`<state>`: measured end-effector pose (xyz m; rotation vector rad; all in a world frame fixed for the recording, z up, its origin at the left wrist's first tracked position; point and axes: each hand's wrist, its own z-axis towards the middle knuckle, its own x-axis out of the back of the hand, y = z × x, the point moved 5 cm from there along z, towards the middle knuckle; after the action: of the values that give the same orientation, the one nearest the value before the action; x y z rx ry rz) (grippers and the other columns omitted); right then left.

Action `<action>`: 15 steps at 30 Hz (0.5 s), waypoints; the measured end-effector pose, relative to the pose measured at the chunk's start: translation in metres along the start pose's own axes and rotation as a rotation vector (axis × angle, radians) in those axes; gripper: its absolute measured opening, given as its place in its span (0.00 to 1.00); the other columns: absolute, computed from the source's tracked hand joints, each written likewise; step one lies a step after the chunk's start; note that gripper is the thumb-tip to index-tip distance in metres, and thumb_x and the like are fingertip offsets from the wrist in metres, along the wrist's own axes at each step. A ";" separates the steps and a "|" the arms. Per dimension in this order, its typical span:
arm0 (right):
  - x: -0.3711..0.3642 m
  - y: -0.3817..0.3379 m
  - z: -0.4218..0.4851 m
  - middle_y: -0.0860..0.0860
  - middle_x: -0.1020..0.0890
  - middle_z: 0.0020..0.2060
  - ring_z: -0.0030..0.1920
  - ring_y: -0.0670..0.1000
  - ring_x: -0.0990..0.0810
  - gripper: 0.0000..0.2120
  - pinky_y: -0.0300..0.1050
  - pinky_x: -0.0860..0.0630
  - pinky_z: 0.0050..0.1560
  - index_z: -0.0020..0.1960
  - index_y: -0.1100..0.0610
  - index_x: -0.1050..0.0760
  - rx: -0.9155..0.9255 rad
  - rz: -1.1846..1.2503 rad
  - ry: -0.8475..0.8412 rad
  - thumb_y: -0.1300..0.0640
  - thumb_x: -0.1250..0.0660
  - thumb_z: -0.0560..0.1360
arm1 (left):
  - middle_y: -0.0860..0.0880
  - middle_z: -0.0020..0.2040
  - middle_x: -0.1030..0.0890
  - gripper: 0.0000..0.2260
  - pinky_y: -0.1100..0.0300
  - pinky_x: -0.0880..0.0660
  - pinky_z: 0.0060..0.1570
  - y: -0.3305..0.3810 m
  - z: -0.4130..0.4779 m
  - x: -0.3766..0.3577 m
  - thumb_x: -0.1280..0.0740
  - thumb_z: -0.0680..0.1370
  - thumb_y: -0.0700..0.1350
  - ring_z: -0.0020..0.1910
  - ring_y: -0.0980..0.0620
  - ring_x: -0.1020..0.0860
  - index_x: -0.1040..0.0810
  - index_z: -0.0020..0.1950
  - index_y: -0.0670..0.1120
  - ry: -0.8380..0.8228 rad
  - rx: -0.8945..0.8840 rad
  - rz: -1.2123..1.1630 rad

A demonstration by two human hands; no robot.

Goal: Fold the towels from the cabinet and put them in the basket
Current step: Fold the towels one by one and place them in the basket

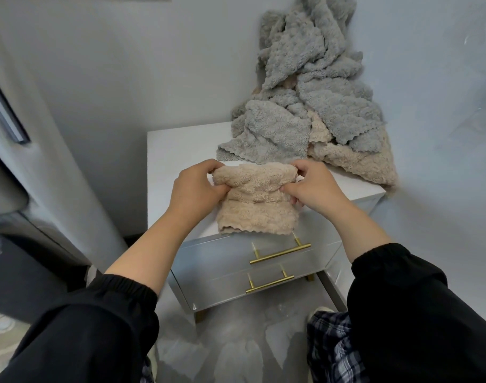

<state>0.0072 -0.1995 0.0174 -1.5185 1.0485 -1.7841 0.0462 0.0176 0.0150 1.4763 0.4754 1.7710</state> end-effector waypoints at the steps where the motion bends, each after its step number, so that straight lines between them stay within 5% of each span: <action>1: 0.000 0.000 0.000 0.50 0.18 0.43 0.28 0.51 0.21 0.16 0.44 0.25 0.31 0.54 0.53 0.22 0.014 0.002 0.017 0.69 0.30 0.70 | 0.58 0.47 0.21 0.12 0.58 0.28 0.45 0.001 0.000 0.000 0.29 0.70 0.41 0.41 0.51 0.23 0.21 0.51 0.53 0.012 -0.004 0.010; 7: -0.002 -0.003 -0.002 0.48 0.18 0.45 0.38 0.50 0.18 0.15 0.48 0.21 0.43 0.52 0.49 0.24 0.114 -0.155 0.117 0.65 0.33 0.70 | 0.57 0.44 0.21 0.13 0.59 0.28 0.45 0.007 -0.004 0.003 0.33 0.72 0.40 0.39 0.53 0.22 0.21 0.54 0.53 0.049 -0.016 0.029; 15: -0.005 -0.005 -0.008 0.54 0.19 0.53 0.53 0.57 0.22 0.20 0.41 0.36 0.42 0.63 0.54 0.25 0.237 -0.497 0.148 0.65 0.36 0.72 | 0.53 0.51 0.19 0.12 0.58 0.29 0.49 0.004 -0.004 -0.004 0.32 0.73 0.39 0.48 0.51 0.21 0.21 0.55 0.50 -0.011 -0.084 0.099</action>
<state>0.0008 -0.1915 0.0184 -1.6083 0.5170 -2.2928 0.0410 0.0129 0.0136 1.4724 0.3232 1.8356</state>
